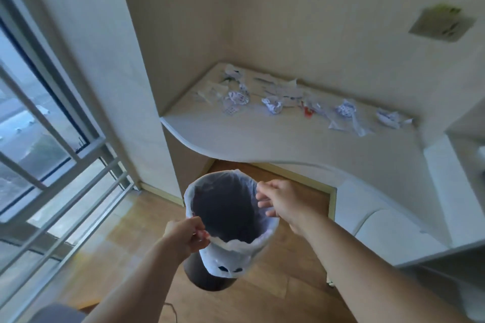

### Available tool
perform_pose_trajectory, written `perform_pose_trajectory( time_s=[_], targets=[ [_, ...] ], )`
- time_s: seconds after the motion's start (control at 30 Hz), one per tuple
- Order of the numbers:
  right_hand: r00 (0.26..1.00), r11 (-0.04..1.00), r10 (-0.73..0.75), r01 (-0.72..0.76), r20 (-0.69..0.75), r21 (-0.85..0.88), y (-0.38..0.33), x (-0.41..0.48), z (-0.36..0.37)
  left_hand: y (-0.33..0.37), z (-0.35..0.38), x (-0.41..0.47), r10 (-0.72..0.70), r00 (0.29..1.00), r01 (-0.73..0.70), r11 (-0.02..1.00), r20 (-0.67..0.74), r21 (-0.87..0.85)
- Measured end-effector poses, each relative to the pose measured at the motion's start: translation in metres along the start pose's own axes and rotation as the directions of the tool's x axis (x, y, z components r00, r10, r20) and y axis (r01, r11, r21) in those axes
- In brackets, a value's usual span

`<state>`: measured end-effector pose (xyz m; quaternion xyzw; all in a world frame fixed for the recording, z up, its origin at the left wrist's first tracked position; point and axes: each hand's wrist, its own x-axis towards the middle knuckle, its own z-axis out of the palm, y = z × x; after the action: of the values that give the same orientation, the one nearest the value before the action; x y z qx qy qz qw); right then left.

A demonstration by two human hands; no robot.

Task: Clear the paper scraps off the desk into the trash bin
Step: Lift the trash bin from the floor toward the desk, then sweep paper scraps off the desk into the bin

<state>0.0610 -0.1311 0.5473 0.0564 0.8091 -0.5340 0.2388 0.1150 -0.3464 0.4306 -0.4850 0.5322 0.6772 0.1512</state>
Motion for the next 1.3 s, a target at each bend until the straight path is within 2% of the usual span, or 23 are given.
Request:
perform_pose_trajectory(
  time_s=[0.27, 0.5, 0.67, 0.93, 1.03, 1.13, 1.2, 1.3],
  targets=[
    [0.998, 0.996, -0.059, 0.059, 0.001, -0.073, -0.060, -0.013, 0.000, 0.013, -0.041, -0.014, -0.023, 0.999, 0.016, 0.980, -0.033, -0.198],
    [0.996, 0.976, -0.090, 0.093, 0.025, -0.197, -0.082, 0.049, -0.008, 0.035, -0.047, 0.008, -0.044, 0.991, 0.013, 0.974, -0.128, -0.227],
    [0.987, 0.934, -0.105, 0.139, 0.119, -0.330, -0.111, 0.158, -0.015, 0.068, -0.037, 0.033, -0.062, 0.976, 0.007, 0.965, -0.206, -0.260],
    [0.933, 0.688, -0.257, 0.360, 0.253, -0.630, -0.165, 0.346, -0.019, 0.107, -0.018, 0.067, -0.050, 0.931, -0.047, 0.965, -0.361, -0.256],
    [0.941, 0.587, -0.183, 0.336, 0.283, -0.736, -0.181, 0.398, -0.014, 0.116, -0.013, 0.078, -0.071, 0.920, -0.035, 0.965, -0.385, -0.261],
    [0.956, 0.568, -0.086, 0.277, 0.279, -0.775, -0.188, 0.436, -0.003, 0.122, -0.013, 0.089, -0.083, 0.913, -0.014, 0.972, -0.399, -0.235],
    [0.958, 0.569, -0.067, 0.265, 0.277, -0.779, -0.189, 0.455, 0.008, 0.126, -0.013, 0.094, -0.083, 0.909, -0.009, 0.976, -0.409, -0.219],
    [0.954, 0.512, -0.068, 0.284, 0.292, -0.810, -0.188, 0.476, 0.025, 0.135, -0.012, 0.098, -0.068, 0.907, -0.017, 0.980, -0.417, -0.198]
  ],
)
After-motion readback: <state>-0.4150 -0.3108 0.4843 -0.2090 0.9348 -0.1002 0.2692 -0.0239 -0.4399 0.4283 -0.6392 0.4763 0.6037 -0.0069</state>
